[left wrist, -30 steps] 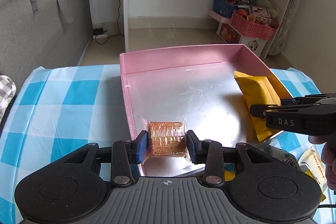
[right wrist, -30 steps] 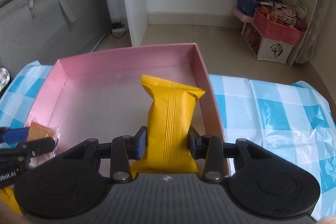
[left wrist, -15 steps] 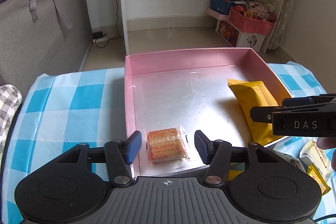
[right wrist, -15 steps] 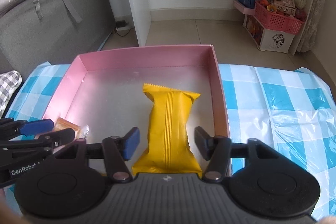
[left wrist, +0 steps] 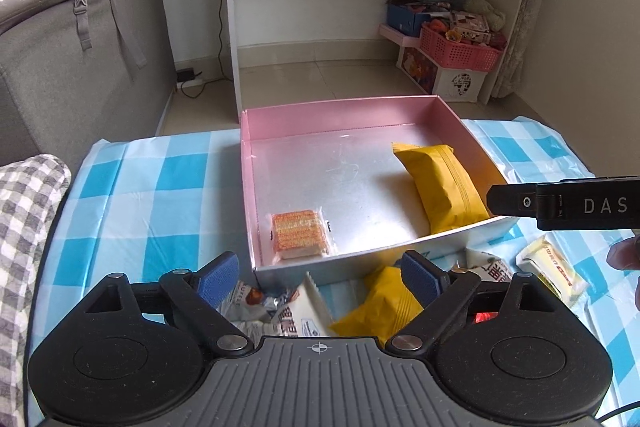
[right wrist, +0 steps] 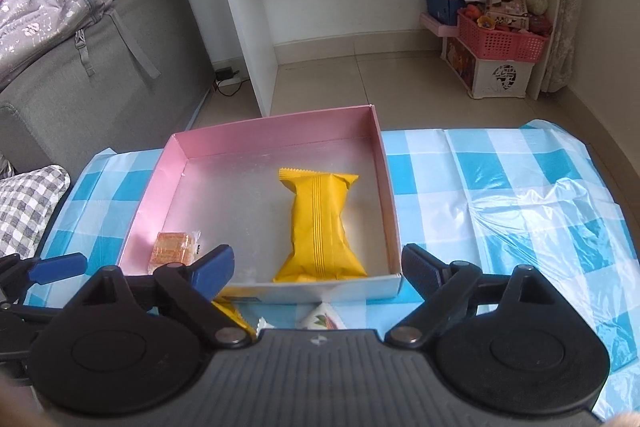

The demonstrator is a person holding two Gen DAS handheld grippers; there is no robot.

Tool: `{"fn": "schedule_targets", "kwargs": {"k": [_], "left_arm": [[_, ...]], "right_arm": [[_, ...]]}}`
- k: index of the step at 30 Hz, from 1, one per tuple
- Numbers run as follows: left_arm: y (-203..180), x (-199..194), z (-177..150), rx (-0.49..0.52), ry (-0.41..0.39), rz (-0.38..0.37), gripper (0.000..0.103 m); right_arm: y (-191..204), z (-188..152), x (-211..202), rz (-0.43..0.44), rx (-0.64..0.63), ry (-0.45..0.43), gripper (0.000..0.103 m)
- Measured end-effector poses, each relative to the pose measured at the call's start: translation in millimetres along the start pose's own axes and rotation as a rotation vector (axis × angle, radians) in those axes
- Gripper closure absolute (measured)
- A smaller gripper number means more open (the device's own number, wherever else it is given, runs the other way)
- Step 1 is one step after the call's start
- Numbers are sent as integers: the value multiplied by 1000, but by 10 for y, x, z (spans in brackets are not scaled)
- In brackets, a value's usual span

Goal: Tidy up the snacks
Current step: 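Withdraw both tools from the box back over the snack pile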

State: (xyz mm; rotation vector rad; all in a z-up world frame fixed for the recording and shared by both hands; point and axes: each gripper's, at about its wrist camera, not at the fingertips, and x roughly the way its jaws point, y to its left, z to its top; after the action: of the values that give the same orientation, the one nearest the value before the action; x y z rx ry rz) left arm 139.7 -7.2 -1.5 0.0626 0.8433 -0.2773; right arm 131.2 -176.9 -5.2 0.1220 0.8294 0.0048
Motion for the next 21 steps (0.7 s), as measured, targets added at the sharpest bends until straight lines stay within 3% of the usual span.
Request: {"fn": "schedule_targets", "kwargs": {"k": [15,21], "left_arm": [[77,-569,-400,-43,-4,22,7],[149,-663,-625,-70,17,32,4]], "right_arm": [[60,-409,-408,34,-11,26,0],[56,-608,-431,43,-11,53,0]]}}
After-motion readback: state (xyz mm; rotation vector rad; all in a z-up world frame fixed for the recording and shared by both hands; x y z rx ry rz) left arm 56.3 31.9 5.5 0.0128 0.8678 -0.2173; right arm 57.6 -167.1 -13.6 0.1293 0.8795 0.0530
